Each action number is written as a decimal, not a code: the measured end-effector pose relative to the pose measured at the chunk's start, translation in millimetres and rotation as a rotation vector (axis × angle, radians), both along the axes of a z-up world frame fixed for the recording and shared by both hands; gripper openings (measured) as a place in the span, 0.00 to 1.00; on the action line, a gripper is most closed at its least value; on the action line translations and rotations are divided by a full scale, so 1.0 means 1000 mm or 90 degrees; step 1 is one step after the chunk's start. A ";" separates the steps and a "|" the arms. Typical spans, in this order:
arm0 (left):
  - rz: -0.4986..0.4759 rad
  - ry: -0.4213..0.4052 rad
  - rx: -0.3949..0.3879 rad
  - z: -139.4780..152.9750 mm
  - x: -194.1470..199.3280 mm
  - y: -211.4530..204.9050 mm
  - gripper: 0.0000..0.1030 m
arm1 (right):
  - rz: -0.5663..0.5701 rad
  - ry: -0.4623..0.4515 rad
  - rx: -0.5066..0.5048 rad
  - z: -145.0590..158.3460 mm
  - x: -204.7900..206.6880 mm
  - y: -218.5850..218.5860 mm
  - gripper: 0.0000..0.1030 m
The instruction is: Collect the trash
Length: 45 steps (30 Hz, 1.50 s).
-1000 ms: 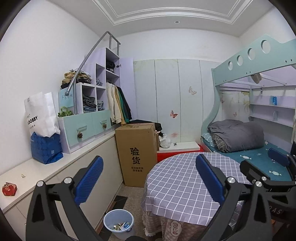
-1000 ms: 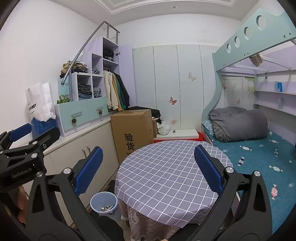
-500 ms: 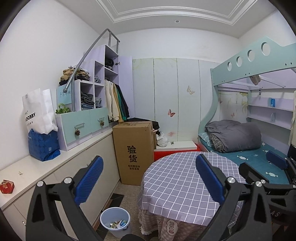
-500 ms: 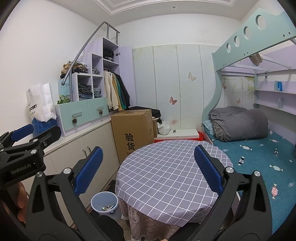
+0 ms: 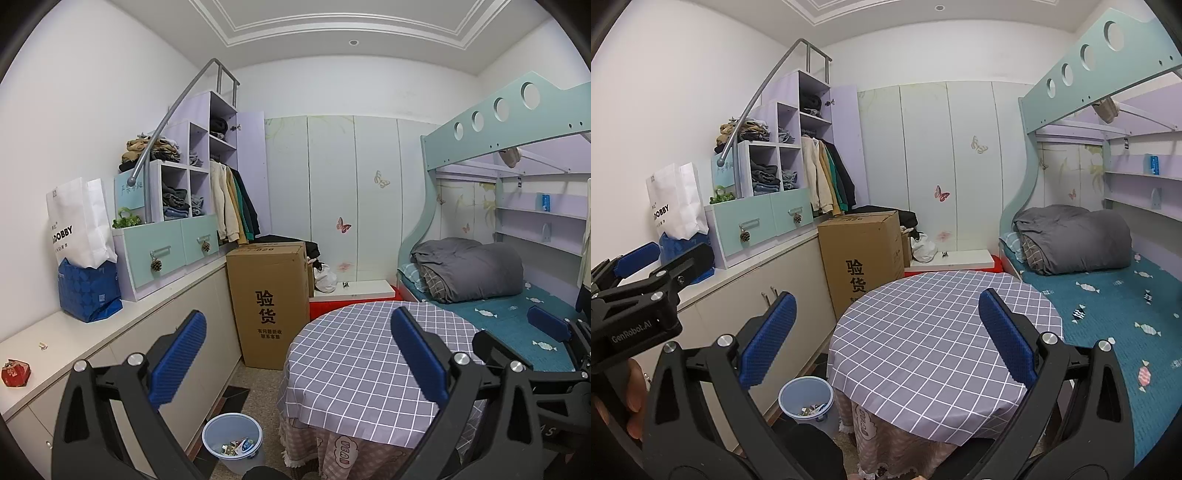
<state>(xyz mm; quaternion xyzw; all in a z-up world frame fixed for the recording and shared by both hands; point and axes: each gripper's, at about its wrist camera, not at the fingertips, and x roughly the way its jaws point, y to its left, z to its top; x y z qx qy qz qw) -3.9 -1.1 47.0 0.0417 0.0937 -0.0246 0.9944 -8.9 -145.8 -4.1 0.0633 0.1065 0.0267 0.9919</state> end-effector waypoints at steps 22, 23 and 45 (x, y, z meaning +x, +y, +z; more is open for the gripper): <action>-0.002 0.004 0.008 -0.005 -0.001 -0.001 0.95 | 0.004 0.007 0.006 -0.006 0.002 0.000 0.94; -0.002 0.004 0.009 -0.005 -0.001 -0.001 0.95 | 0.003 0.008 0.006 -0.006 0.002 0.000 0.94; -0.002 0.006 0.011 -0.007 0.000 0.001 0.95 | 0.010 0.020 0.012 -0.014 0.005 0.006 0.94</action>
